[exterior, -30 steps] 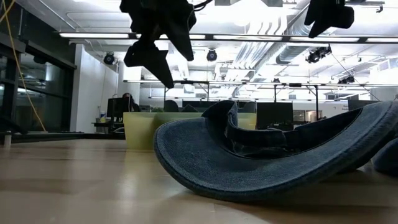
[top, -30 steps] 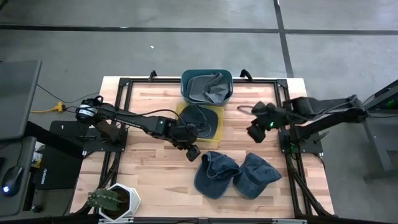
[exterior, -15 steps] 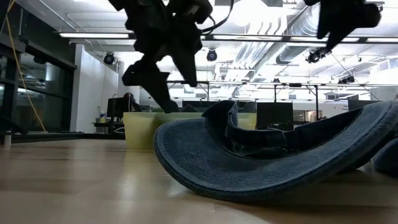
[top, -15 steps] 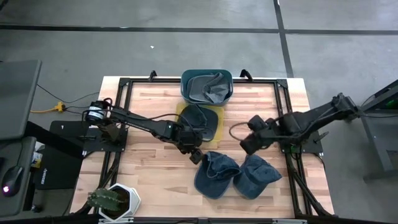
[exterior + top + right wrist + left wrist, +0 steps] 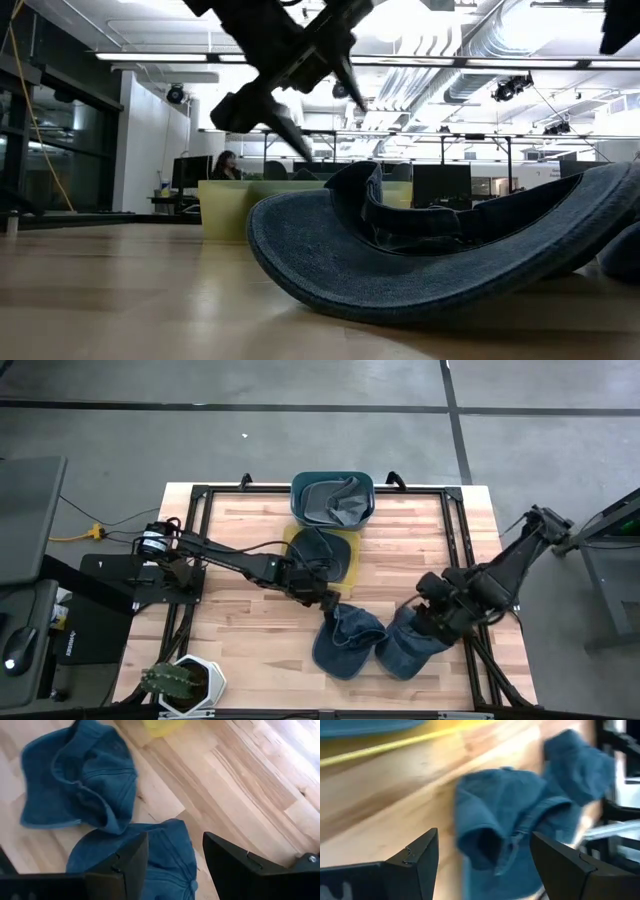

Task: Pick & Place hat
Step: Put the left blue cap into the yellow bin

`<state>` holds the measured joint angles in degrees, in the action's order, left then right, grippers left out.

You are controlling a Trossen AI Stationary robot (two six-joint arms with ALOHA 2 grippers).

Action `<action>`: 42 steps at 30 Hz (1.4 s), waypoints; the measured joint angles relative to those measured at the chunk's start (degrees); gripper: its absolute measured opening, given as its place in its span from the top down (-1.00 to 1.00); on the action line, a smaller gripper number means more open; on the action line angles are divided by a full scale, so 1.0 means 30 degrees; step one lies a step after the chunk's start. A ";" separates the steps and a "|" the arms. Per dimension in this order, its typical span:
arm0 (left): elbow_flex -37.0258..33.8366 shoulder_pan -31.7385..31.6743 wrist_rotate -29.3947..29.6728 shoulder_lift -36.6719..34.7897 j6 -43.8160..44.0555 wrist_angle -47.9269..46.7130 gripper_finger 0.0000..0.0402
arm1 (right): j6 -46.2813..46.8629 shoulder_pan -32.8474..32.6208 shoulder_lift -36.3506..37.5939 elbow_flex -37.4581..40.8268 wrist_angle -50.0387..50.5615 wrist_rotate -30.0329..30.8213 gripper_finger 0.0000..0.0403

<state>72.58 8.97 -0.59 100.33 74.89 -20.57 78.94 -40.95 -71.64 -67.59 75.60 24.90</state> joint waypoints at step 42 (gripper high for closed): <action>0.7693 0.0187 -0.2981 0.6678 -0.0882 -0.7975 -0.27 | 0.1900 -0.3277 -0.1870 0.0000 -0.1310 0.0436 0.08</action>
<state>95.65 9.53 -9.54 120.37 72.25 -44.50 84.64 -50.78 -77.25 -67.59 71.67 26.20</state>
